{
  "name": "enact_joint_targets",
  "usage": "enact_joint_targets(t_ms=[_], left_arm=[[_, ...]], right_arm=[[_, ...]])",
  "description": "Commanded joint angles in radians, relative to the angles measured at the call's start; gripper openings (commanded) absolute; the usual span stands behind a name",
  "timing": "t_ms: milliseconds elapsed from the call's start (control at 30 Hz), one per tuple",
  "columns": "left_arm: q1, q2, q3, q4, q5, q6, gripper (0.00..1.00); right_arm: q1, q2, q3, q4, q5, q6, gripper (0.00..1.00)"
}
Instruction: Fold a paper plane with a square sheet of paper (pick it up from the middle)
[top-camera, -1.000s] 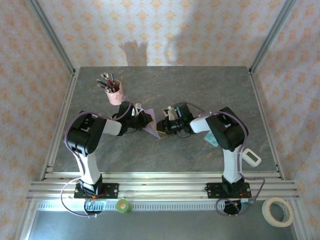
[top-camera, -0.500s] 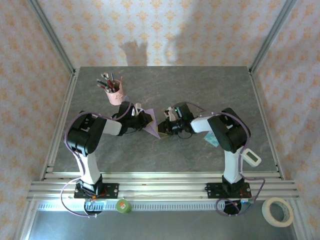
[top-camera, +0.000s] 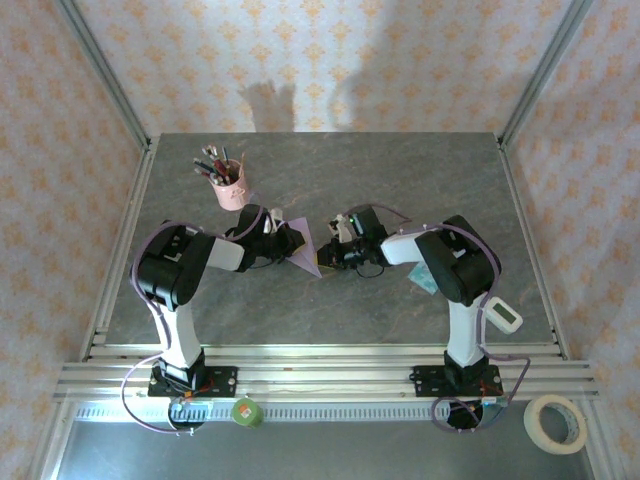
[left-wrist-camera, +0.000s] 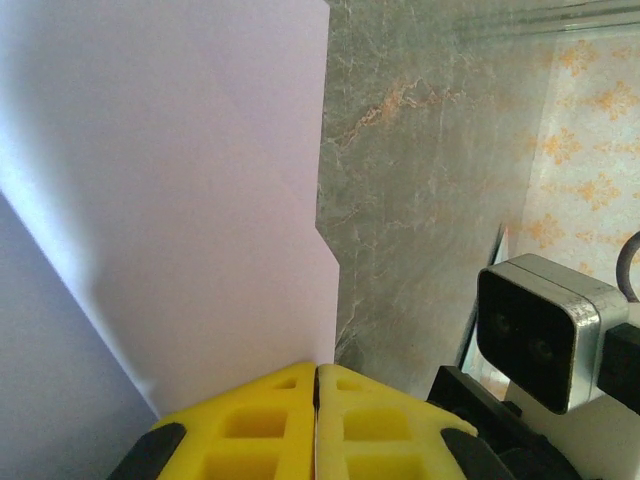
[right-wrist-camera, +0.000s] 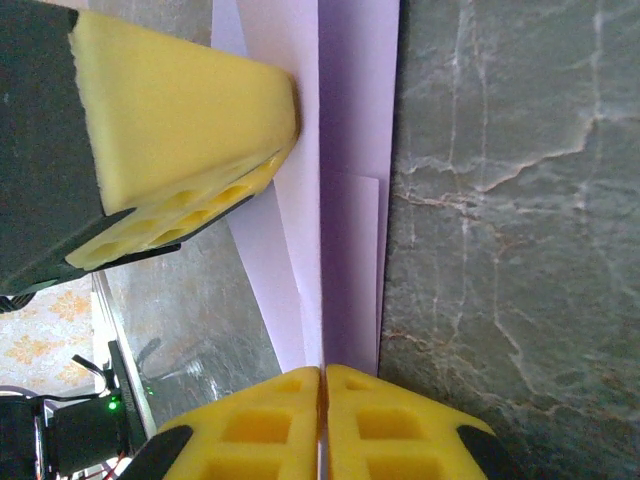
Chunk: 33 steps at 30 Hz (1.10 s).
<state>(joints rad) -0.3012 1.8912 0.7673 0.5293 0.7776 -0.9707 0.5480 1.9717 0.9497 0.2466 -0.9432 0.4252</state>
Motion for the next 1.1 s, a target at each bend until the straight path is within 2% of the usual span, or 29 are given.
enact_joint_targets(t_ms=[0, 100, 300, 567, 800, 1067], left_arm=[[-0.006, 0.012, 0.019, 0.011, -0.009, -0.003, 0.10], [-0.006, 0.012, 0.021, 0.012, -0.006, -0.005, 0.10], [-0.008, 0.006, 0.030, 0.010, -0.001, -0.002, 0.10], [-0.012, 0.008, 0.037, 0.001, 0.000, 0.001, 0.10], [-0.013, 0.009, 0.040, -0.003, -0.001, 0.001, 0.11], [-0.015, 0.009, 0.042, -0.006, -0.001, 0.003, 0.10]], right_arm=[[-0.006, 0.008, -0.003, -0.108, 0.080, -0.012, 0.12], [-0.006, -0.039, -0.005, -0.098, 0.088, -0.007, 0.15], [-0.006, -0.120, 0.010, -0.175, 0.187, -0.047, 0.25], [0.056, -0.126, 0.096, -0.290, 0.371, -0.122, 0.46], [0.096, -0.076, 0.155, -0.323, 0.397, -0.143, 0.46], [0.105, -0.034, 0.179, -0.334, 0.388, -0.146, 0.39]])
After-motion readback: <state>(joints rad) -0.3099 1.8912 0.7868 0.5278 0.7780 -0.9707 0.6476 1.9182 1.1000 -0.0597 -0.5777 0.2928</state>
